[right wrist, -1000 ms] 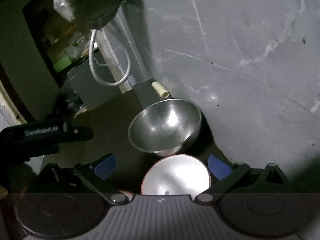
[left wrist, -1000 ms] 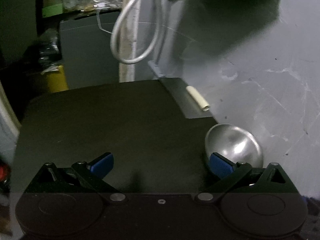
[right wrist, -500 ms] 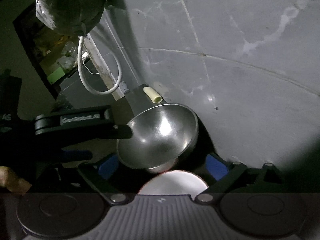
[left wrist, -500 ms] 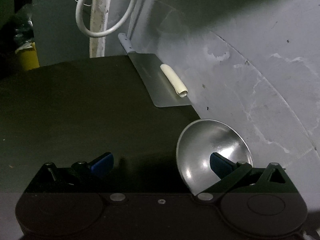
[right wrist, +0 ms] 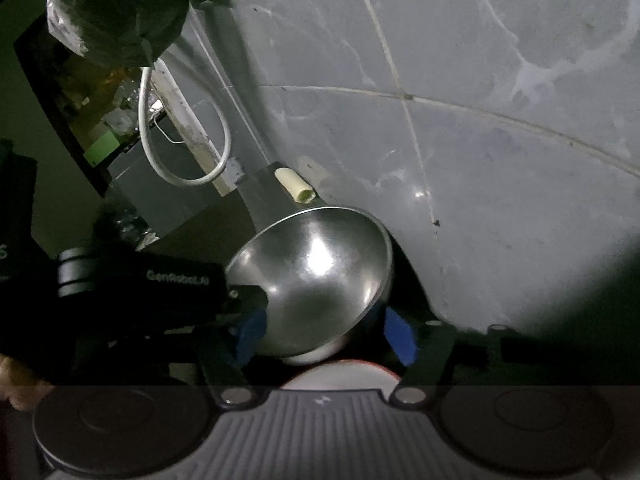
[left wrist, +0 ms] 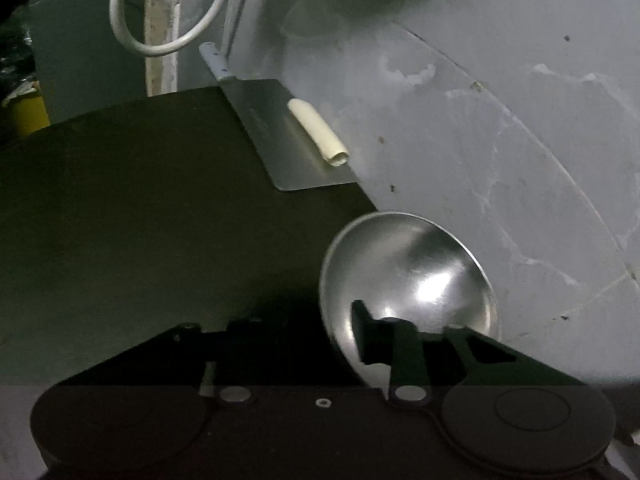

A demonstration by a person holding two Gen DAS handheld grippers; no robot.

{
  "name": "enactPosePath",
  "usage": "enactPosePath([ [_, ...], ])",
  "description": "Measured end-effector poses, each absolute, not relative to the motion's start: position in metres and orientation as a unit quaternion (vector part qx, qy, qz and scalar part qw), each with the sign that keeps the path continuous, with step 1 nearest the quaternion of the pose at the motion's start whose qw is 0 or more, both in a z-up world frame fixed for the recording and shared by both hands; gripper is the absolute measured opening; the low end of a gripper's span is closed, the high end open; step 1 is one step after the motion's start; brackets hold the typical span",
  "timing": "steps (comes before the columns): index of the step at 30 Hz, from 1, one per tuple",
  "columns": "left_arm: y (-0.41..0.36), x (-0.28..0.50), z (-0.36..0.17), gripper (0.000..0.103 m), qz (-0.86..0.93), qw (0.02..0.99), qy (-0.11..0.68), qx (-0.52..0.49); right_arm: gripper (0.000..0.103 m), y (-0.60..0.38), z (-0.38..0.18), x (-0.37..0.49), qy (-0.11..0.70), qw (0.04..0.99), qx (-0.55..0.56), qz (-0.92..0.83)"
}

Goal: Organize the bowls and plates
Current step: 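Move both grippers to the steel bowl and grasp its rim, then lift the steel bowl with both grippers and carry it toward the stacked plates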

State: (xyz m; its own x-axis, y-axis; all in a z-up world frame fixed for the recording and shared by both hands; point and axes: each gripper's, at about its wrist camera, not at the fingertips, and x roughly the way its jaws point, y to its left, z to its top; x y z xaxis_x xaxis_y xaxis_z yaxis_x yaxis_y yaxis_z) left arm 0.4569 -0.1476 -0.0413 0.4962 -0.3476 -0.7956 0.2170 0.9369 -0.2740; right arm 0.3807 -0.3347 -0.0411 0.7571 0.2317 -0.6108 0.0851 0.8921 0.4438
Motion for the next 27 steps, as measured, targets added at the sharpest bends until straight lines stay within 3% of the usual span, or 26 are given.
enactPosePath([
  [2,-0.15,0.456,-0.041,0.022,-0.166,0.863,0.473,-0.063,0.054,-0.335,-0.042,0.383,0.349,0.91,0.223,0.036],
  [8,-0.146,0.444,-0.034,0.02,-0.172,0.878,0.446,-0.044,0.041,-0.336,-0.041,0.384,0.353,0.911,0.209,0.036],
  [18,-0.106,0.4,0.006,0.02,-0.156,0.908,0.382,-0.069,0.036,-0.316,-0.001,0.353,0.296,0.933,0.186,0.083],
  [27,-0.061,0.315,0.048,0.021,-0.131,0.932,0.326,-0.088,0.032,-0.29,0.05,0.283,0.245,0.946,0.159,0.14],
])
